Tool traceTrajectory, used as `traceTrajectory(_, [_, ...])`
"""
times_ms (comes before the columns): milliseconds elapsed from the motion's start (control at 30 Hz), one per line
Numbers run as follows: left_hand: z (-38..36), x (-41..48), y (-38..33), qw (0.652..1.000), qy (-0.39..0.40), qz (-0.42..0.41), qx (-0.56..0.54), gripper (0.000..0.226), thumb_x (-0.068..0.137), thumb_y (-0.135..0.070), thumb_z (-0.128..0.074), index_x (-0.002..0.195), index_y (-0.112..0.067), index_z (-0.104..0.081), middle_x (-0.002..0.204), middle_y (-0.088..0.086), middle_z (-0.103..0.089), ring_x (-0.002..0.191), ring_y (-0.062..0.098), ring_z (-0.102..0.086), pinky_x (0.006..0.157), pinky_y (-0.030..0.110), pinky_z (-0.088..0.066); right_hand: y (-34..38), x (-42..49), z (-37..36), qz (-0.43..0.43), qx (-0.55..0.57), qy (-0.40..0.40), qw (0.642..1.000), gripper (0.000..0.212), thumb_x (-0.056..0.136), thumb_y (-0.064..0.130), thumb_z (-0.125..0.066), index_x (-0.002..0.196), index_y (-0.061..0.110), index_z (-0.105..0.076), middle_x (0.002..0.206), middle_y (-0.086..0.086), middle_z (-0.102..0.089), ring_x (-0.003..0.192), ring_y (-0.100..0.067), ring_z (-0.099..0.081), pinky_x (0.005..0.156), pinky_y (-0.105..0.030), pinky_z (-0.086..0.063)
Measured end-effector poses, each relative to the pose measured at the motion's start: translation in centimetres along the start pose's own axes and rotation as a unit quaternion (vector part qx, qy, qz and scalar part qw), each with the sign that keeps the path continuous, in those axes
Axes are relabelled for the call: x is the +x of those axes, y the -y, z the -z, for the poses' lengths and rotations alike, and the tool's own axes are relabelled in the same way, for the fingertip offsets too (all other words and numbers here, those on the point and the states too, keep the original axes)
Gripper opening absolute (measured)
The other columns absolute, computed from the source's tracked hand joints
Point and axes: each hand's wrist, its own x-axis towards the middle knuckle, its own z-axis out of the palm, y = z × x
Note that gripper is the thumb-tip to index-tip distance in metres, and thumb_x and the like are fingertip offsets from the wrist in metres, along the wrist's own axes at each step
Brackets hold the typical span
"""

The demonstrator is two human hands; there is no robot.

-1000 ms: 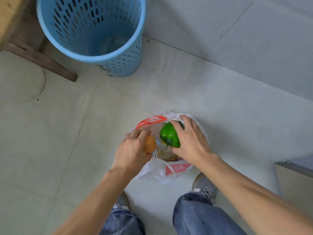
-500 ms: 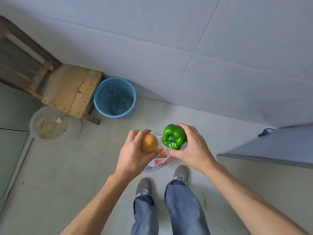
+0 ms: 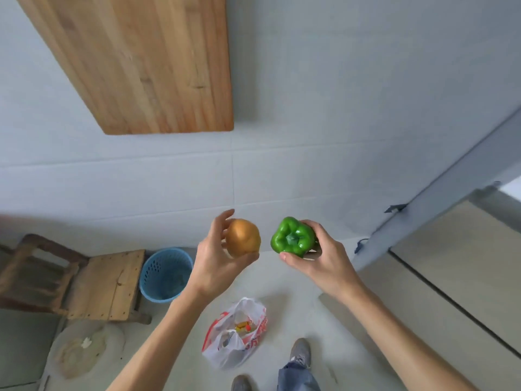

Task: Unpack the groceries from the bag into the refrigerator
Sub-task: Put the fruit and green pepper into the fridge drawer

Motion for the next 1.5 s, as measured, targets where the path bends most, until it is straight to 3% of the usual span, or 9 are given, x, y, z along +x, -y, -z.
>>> traceTrajectory(100, [-0.5, 0.8, -5.9, 0.997, 0.02, -0.061, -0.034, 0.077, 0.067, -0.026, -0.09, 0.129, -0.037, -0.046, 0.114, -0.019, -0.06, 0.097, 0.006, -0.063, 0.076, 0.012, -0.051, 2.1, -2.1, 4.1, 0.017, 0.05, -0.069, 0.996, 0.054, 0.076, 0.028, -0.084, 0.117, 0.039, -0.05, 0.103, 0.012, -0.073, 0.087, -0.005, -0.074, 0.081, -0.022, -0.055])
traceTrajectory(200, [-1.9, 1.5, -11.2, 0.99, 0.047, -0.121, -0.054, 0.068, 0.064, -0.038, -0.084, 0.124, -0.036, -0.053, 0.109, -0.02, -0.063, 0.097, 0.007, -0.063, 0.076, 0.017, -0.054, 3.6, -4.0, 8.1, 0.034, 0.093, -0.128, 0.987, 0.048, 0.082, 0.029, -0.079, 0.116, 0.042, -0.048, 0.106, 0.02, -0.072, 0.094, -0.005, -0.073, 0.091, -0.031, -0.054])
traceTrajectory(500, [-11.8, 0.8, -25.2, 0.954, 0.155, -0.247, -0.075, 0.061, 0.07, -0.041, -0.08, 0.125, -0.037, -0.054, 0.112, -0.025, -0.063, 0.103, 0.005, -0.063, 0.078, 0.014, -0.053, 5.5, -10.2, 21.5, 0.094, 0.082, -0.227, 0.966, 0.044, 0.084, 0.023, -0.078, 0.115, 0.041, -0.052, 0.108, 0.013, -0.072, 0.098, -0.006, -0.072, 0.086, -0.02, -0.054])
traceTrajectory(633, [-18.2, 0.6, -30.9, 0.936, 0.186, -0.287, -0.081, 0.07, 0.067, -0.044, -0.085, 0.129, -0.038, -0.053, 0.121, -0.015, -0.055, 0.104, 0.007, -0.063, 0.077, 0.012, -0.052, 5.2, -13.0, 29.1, 0.113, 0.086, -0.339, 0.93, 0.051, 0.074, 0.052, -0.068, 0.12, 0.034, -0.057, 0.105, 0.015, -0.074, 0.098, -0.004, -0.07, 0.082, -0.018, -0.052])
traceTrajectory(733, [-22.9, 0.3, -34.3, 0.923, 0.213, -0.311, -0.074, 0.075, 0.066, -0.041, -0.084, 0.133, -0.04, -0.051, 0.12, -0.013, -0.051, 0.103, 0.003, -0.061, 0.079, 0.013, -0.053, 4.7, -14.8, 35.1, 0.121, 0.082, -0.376, 0.915, 0.056, 0.075, 0.045, -0.071, 0.124, 0.028, -0.05, 0.102, 0.024, -0.072, 0.096, 0.003, -0.07, 0.08, -0.017, -0.053])
traceTrajectory(867, [-28.1, 0.7, -38.3, 0.905, 0.242, -0.34, -0.078, 0.084, 0.067, -0.035, -0.087, 0.136, -0.037, -0.041, 0.119, -0.015, -0.056, 0.103, 0.007, -0.063, 0.081, 0.019, -0.056, 4.3, -16.6, 42.2, 0.101, 0.045, -0.428, 0.897, 0.08, 0.066, 0.061, -0.068, 0.13, 0.023, -0.038, 0.092, 0.02, -0.074, 0.088, -0.007, -0.074, 0.081, -0.043, -0.06])
traceTrajectory(1067, [-33.1, 2.8, -44.2, 0.872, 0.239, -0.425, 0.049, 0.065, 0.068, -0.042, -0.077, 0.129, -0.031, -0.056, 0.118, -0.012, -0.064, 0.104, 0.006, -0.061, 0.083, 0.02, -0.053, 4.0, -16.4, 51.6, -0.039, -0.101, -0.329, 0.938, 0.074, 0.06, 0.079, -0.064, 0.118, 0.036, -0.047, 0.104, 0.008, -0.07, 0.083, -0.012, -0.074, 0.083, -0.042, -0.06])
traceTrajectory(1233, [-36.6, 5.1, -46.8, 0.825, 0.28, -0.383, 0.307, 0.062, 0.069, -0.049, -0.076, 0.126, -0.034, -0.056, 0.116, -0.004, -0.05, 0.099, 0.017, -0.056, 0.085, 0.026, -0.049, 3.2, -13.4, 55.3, -0.164, -0.254, -0.11, 0.947, 0.067, 0.074, 0.069, -0.067, 0.126, 0.029, -0.054, 0.12, 0.005, -0.063, 0.084, -0.016, -0.073, 0.079, -0.036, -0.063])
traceTrajectory(1500, [-41.7, 6.1, -46.7, 0.781, 0.277, -0.366, 0.423, 0.024, 0.08, -0.042, -0.053, 0.074, -0.019, -0.052, 0.085, 0.007, -0.062, 0.081, 0.031, -0.061, 0.07, 0.034, -0.05, 2.1, -8.9, 53.5, -0.27, -0.426, -0.008, 0.864, 0.094, 0.086, 0.078, -0.039, 0.147, 0.007, -0.029, 0.116, -0.015, -0.059, 0.084, -0.031, -0.075, 0.083, -0.035, -0.058])
